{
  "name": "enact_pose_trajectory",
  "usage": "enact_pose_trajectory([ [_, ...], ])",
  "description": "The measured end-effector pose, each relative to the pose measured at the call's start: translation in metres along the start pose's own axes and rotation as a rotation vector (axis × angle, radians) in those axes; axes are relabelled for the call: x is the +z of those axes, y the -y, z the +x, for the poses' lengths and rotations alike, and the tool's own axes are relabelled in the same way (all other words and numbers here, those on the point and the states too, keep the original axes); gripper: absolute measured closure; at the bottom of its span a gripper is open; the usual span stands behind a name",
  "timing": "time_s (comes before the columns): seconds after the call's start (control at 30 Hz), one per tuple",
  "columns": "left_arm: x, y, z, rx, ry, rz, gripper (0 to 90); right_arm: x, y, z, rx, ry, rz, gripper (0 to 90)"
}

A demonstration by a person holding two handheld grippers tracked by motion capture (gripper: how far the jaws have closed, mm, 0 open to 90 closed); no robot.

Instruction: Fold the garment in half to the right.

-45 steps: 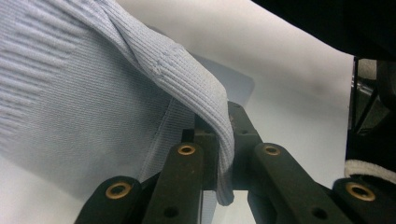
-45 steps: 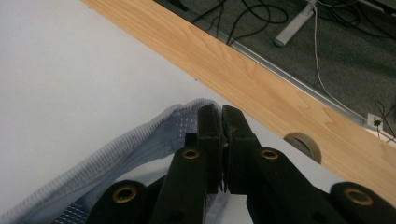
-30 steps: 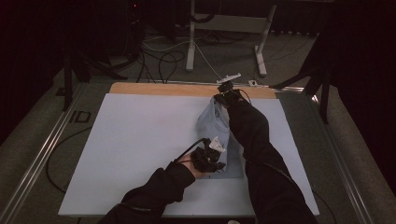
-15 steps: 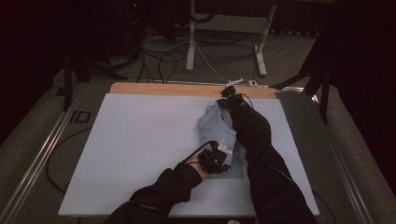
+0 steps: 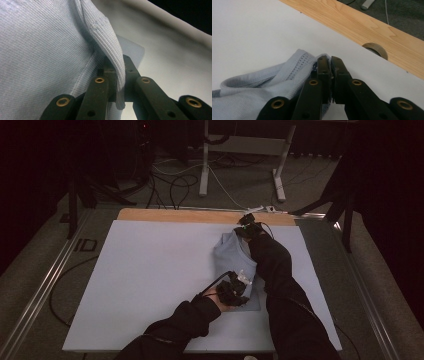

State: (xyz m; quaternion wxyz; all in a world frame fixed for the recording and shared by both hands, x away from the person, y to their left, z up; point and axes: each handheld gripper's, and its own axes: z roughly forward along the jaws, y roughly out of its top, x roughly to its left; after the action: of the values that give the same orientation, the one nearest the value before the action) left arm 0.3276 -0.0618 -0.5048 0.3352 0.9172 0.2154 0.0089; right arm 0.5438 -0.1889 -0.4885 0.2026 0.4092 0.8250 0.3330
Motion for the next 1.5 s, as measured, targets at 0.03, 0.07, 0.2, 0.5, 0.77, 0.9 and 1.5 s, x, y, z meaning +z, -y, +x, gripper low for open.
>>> enact_pose_trajectory([
  [0.03,0.000,0.000,0.000,-0.006,-0.001,-0.003,86.5,-0.001,0.000,0.001,-0.002,0.013,-0.010,87.1],
  [0.07,0.001,-0.001,0.000,-0.008,-0.001,-0.005,86.5,-0.001,0.000,0.000,0.005,0.002,-0.020,87.1],
  [0.2,0.001,-0.001,-0.001,-0.018,-0.011,-0.014,86.5,0.001,-0.002,0.000,-0.001,-0.016,-0.026,87.1],
  [0.5,0.003,-0.002,0.000,-0.038,-0.015,-0.033,86.3,0.005,-0.009,0.002,0.018,-0.045,-0.034,80.3],
  [0.77,0.007,-0.005,0.001,-0.060,-0.014,-0.044,85.9,-0.006,-0.012,-0.007,0.025,-0.034,0.005,42.1],
  [0.9,0.010,-0.006,-0.001,-0.051,-0.018,-0.031,86.0,-0.017,-0.010,-0.015,0.041,-0.018,0.007,31.8],
  [1.5,-0.002,-0.014,-0.018,0.013,0.053,-0.085,53.8,-0.043,0.004,-0.014,0.065,-0.094,0.003,12.4],
])
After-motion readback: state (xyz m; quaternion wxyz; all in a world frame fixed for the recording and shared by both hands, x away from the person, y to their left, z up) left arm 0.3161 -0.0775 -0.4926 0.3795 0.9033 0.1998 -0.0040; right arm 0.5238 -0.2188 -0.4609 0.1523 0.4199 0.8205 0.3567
